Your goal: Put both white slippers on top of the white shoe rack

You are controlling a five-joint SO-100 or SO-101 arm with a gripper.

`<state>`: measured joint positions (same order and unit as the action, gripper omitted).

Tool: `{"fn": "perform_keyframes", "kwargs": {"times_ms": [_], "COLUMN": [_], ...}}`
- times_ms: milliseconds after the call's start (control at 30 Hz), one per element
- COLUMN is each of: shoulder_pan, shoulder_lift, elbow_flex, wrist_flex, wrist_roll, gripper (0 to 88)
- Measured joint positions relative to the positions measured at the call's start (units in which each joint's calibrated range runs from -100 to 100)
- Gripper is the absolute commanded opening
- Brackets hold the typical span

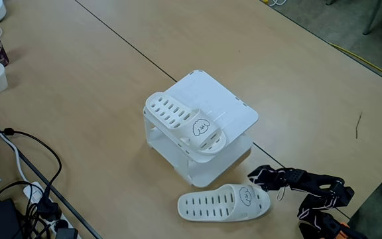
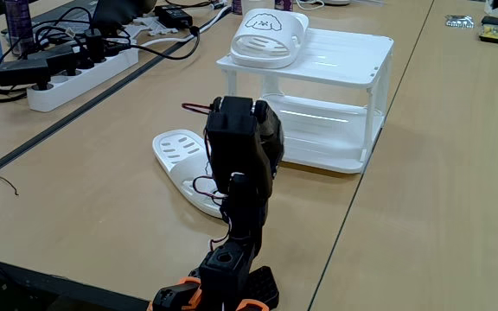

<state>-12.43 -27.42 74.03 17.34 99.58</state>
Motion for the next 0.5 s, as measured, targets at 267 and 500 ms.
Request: {"fn": "perform_keyframes", "kwargs": {"times_ms": [267, 500], "shoulder_pan": [-5.7, -14.8], "shoulder_lift": [-0.1, -0.1], "elbow_flex": [1.2, 1.2], "wrist_flex": [-0.1, -0.1], "wrist_roll": [0.0, 0.0], "gripper": [0.6, 0.6]}}
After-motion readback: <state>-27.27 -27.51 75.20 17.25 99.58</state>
